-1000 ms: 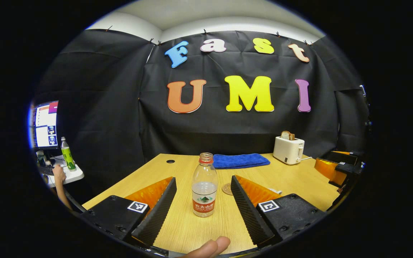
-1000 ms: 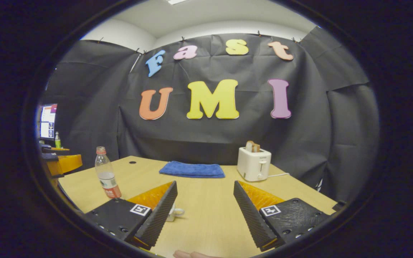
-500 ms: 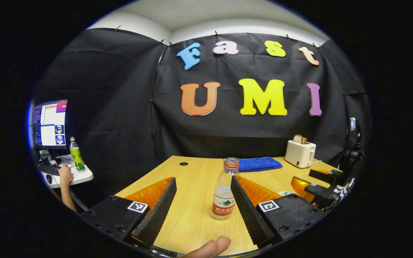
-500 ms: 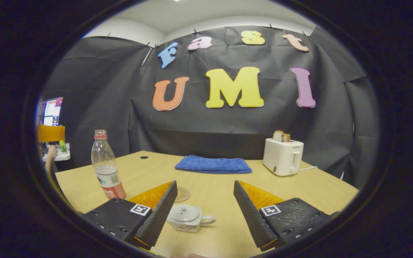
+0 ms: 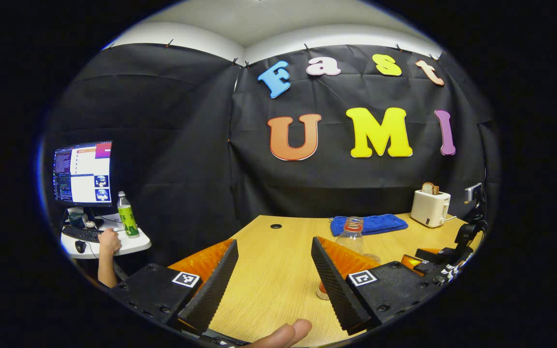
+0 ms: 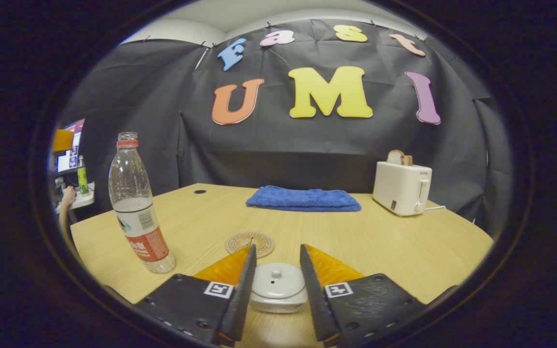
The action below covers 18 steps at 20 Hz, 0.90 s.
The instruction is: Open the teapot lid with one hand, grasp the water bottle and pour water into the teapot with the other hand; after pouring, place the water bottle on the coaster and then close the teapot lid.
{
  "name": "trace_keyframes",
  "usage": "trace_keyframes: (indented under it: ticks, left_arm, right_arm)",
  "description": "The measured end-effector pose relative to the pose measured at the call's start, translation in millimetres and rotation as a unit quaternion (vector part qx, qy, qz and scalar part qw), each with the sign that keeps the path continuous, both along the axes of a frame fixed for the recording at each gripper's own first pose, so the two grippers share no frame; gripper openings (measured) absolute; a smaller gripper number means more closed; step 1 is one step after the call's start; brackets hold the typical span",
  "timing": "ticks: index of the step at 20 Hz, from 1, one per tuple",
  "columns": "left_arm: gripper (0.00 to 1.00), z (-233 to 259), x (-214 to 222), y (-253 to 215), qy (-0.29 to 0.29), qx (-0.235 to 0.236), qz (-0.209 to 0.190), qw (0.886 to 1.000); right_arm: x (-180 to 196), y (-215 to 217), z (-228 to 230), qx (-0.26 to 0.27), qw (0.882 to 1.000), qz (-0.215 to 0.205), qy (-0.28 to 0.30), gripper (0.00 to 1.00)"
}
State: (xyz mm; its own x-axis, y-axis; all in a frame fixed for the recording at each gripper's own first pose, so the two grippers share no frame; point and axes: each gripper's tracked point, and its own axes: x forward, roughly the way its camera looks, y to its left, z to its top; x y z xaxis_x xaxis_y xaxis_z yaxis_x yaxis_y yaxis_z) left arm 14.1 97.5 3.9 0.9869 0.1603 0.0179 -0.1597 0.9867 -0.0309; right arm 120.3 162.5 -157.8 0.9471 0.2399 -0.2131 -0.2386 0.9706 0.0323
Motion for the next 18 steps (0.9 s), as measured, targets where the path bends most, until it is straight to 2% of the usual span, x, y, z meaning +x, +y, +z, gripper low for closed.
trace_keyframes:
  ticks: [2, 3, 4, 5, 6, 10, 13, 18]
  left_arm:
    - [0.95, -0.6, 0.8, -4.2, 0.002, -0.008, -0.011, 1.0]
    - [0.95, -0.5, 0.8, -5.2, 0.002, -0.008, -0.013, 1.0]
    - [0.96, -0.7, 0.2, -5.1, 0.001, -0.007, -0.015, 1.0]
    - [0.96, -0.3, 0.5, -6.7, 0.0, -0.008, -0.018, 1.0]
    - [0.96, -0.5, 1.3, -9.4, 0.0, -0.01, -0.023, 1.0]
    - [0.96, -6.3, 7.1, -21.5, 0.004, -0.028, -0.055, 0.998]
    - [0.96, -10.1, 9.6, -26.6, 0.011, -0.038, -0.065, 0.997]
    - [0.96, -14.7, 14.0, -48.7, 0.01, -0.034, -0.103, 0.994]
  right_arm:
    - [1.4, 1.5, 3.4, 0.004, 1.0, -0.002, -0.005, 0.36]
    - [3.1, 1.5, -2.3, 0.007, 1.0, -0.003, 0.002, 0.32]
    - [2.3, 1.6, -0.9, 0.012, 1.0, -0.001, -0.002, 0.12]
    - [3.4, 0.2, -2.2, 0.005, 1.0, -0.003, 0.0, 0.13]
    - [5.6, 0.8, -1.1, 0.006, 1.0, -0.002, 0.002, 0.03]
    - [7.9, 1.0, 7.2, 0.009, 1.0, 0.009, 0.002, 0.02]
    - [4.3, 2.0, 35.8, 0.025, 0.999, 0.021, -0.025, 0.02]
    - [-15.0, -22.4, 78.5, 0.007, 0.998, 0.01, -0.068, 0.0]
